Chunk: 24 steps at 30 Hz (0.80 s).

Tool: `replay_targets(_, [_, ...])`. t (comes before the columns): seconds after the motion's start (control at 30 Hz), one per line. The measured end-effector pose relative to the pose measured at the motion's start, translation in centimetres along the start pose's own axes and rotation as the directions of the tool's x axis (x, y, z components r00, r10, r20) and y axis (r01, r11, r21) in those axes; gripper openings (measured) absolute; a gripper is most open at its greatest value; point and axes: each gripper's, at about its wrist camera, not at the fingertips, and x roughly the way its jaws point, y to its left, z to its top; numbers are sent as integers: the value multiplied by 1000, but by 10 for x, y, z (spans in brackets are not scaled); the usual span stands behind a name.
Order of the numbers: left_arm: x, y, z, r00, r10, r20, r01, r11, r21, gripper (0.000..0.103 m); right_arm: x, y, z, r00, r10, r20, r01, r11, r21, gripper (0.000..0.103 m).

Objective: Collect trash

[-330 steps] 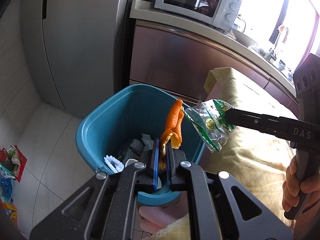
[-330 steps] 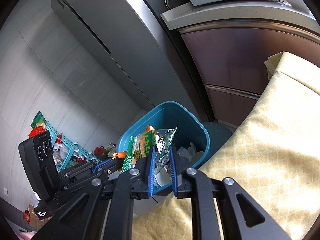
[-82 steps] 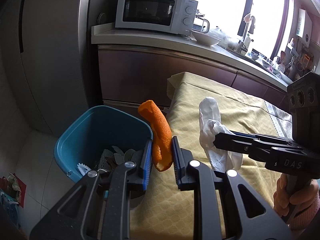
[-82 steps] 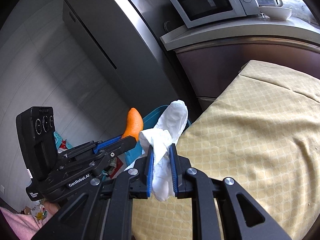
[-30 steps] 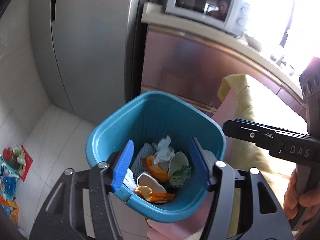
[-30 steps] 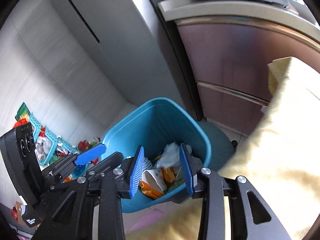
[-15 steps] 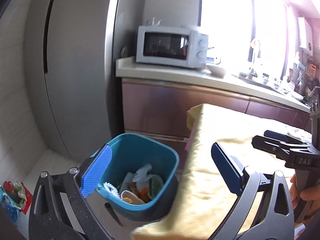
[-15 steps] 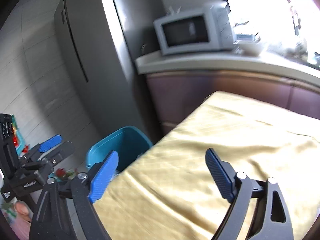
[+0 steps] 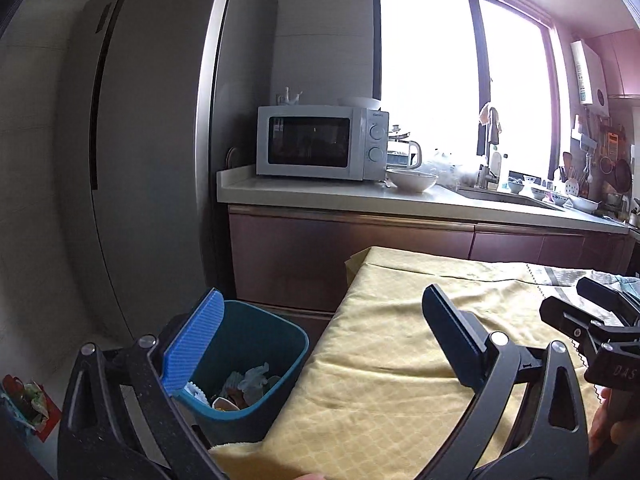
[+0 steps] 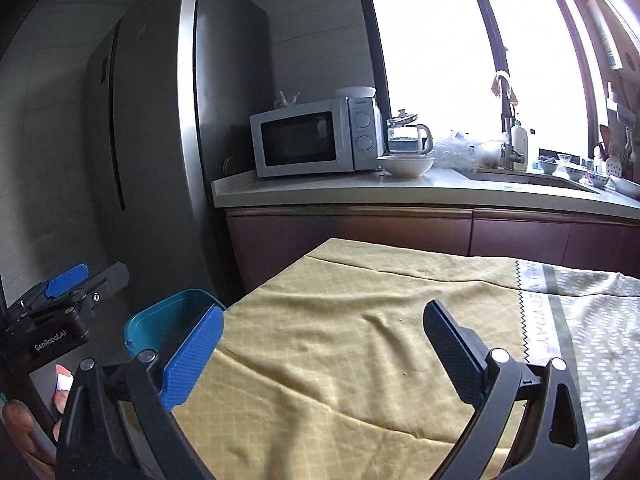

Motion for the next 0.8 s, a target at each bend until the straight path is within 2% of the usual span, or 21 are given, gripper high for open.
replay_targets(0.17, [-11,-15,-1,1000,-25,17,24,1000,15,98,-18,-6,-6,998,-52,45,52,999,-15,97])
replay_targets(0.3, [-18,-25,-1,999,-25,41,24,999,41,98,-26,-12,-7,996,-60,62,61,998,1,97])
replay_targets(0.8, [-24,-31,-1,996,-25,85,22,999,41,98,-31,-19,-9,994,-80,77,79,997,18,97])
